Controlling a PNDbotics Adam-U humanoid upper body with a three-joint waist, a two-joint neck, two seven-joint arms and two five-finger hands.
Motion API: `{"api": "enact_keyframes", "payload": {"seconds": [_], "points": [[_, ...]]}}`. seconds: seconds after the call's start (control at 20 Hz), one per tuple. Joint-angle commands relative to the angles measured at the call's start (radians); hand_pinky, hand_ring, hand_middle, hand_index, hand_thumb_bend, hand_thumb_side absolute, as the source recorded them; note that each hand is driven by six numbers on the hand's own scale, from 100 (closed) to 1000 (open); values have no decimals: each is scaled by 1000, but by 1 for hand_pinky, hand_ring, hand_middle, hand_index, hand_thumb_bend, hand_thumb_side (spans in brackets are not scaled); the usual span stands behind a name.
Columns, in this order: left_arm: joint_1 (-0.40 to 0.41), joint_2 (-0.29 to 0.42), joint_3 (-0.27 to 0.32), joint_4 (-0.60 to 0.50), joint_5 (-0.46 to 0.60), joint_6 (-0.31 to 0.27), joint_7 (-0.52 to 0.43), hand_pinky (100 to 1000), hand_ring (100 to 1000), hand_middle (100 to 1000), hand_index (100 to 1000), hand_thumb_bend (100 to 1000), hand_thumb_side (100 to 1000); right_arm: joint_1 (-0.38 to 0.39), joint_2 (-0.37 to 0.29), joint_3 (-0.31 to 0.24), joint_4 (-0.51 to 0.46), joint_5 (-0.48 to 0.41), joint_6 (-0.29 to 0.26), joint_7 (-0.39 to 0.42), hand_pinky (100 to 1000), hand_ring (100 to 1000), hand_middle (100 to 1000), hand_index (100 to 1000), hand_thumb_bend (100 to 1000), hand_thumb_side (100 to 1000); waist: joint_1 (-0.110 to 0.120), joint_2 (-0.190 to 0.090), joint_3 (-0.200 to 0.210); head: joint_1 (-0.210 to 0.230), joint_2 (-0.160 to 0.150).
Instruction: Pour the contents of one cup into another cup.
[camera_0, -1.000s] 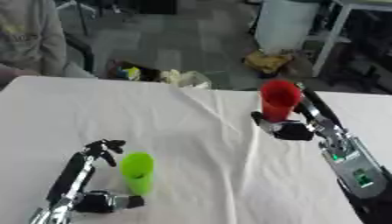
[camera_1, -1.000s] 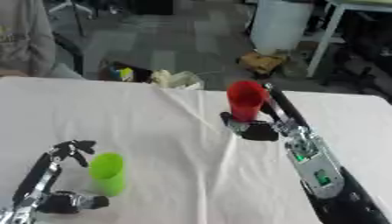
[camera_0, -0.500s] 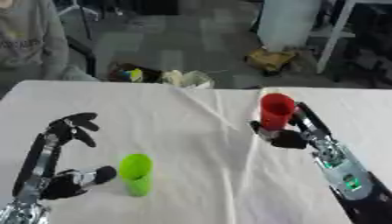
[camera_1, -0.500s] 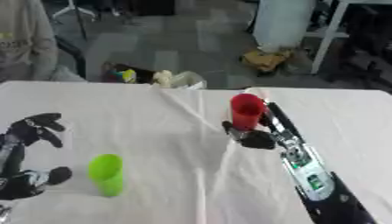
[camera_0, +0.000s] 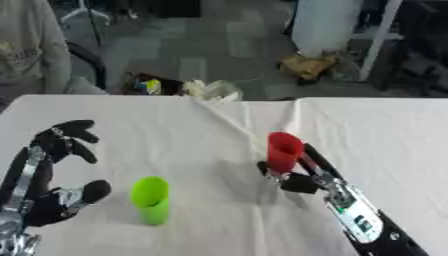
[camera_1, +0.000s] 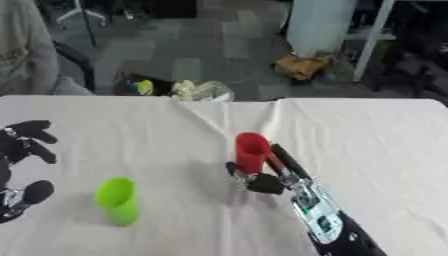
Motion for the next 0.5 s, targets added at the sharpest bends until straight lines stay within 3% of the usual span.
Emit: {"api": "enact_keyframes", "payload": {"seconds": [0.05, 0.15, 0.35, 0.5], "points": [[-9, 17, 15, -23, 3, 2, 0, 557, 448, 560, 782, 1000, 662, -11, -10, 3, -5, 77, -43, 15, 822, 970, 377, 693, 508, 704, -1, -12, -3, -3, -1], [-8, 17, 16, -22, 1, 2, 0, 557, 448, 560, 782, 1000, 662, -10, -16, 4, -12, 131, -71, 31, 859, 991, 423, 738, 616, 716, -4, -14, -6, -2, -2], [-7, 18, 17, -21, -1, 0, 0, 558, 448, 559, 782, 1000, 663, -11, -29, -1, -35, 248, -115, 48, 901, 1000, 504, 804, 740, 740, -8, -17, -11, -2, -3], [-5, 18, 18, -19, -2, 0, 2, 558, 448, 558, 782, 1000, 663, -9, -37, -14, -52, 303, -127, 37, 910, 1000, 531, 817, 755, 758, -12, -20, -14, 0, -4]]}}
